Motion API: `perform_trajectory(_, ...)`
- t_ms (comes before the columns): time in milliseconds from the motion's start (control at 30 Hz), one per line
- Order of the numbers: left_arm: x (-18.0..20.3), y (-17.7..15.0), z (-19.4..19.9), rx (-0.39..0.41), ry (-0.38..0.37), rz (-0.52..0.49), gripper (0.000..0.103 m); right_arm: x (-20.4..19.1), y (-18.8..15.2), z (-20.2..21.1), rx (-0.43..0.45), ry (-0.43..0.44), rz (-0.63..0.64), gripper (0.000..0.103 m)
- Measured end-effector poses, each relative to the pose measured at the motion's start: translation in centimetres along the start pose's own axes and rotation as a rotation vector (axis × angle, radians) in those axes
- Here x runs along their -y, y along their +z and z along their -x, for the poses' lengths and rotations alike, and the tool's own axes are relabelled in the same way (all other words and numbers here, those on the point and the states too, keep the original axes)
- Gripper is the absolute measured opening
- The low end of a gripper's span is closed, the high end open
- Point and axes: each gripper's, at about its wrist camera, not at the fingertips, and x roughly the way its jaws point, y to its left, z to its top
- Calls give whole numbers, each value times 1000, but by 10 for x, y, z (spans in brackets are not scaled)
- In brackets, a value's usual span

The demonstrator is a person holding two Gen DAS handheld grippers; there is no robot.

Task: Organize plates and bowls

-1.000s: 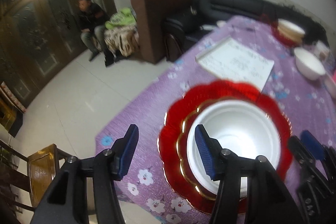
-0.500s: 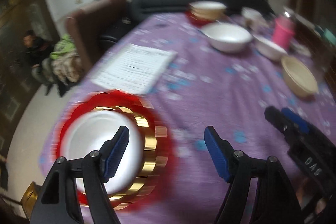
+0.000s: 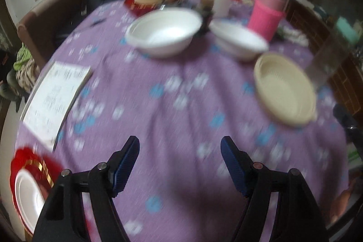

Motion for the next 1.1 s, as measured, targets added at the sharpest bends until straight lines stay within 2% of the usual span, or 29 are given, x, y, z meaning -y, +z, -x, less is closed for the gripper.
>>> perform_trajectory(67,12,15,-3,13,-6,2,75,14,18,-13,-21,-40,-39,54)
perform_trajectory(200,47,39,-23,10,14,-56,76,33,32,-45,-49,-55,-112,54)
perform_trajectory(300,57,48,-38,-12,-10,-59,76,50,26,-62,-86,1,-182,54)
perform_trajectory(400,67,55,-52,-18,-9,-64,76,62,23,-67,-84,22,-214,54)
perform_trajectory(567,81,58,-69,-42,-42,-63,76,67,18,-74,-103,105,-250,54)
perform_trajectory(733,82,55,-75,-47,-61,-48,76,68,15,-76,-112,131,-279,54)
perform_trajectory(933,88,48,-87,-66,-47,-83,76,68,10,-85,-150,151,-296,54)
perform_trajectory(1100,96,45,-93,-49,-25,-118,76,68,9,-83,-111,109,-293,54)
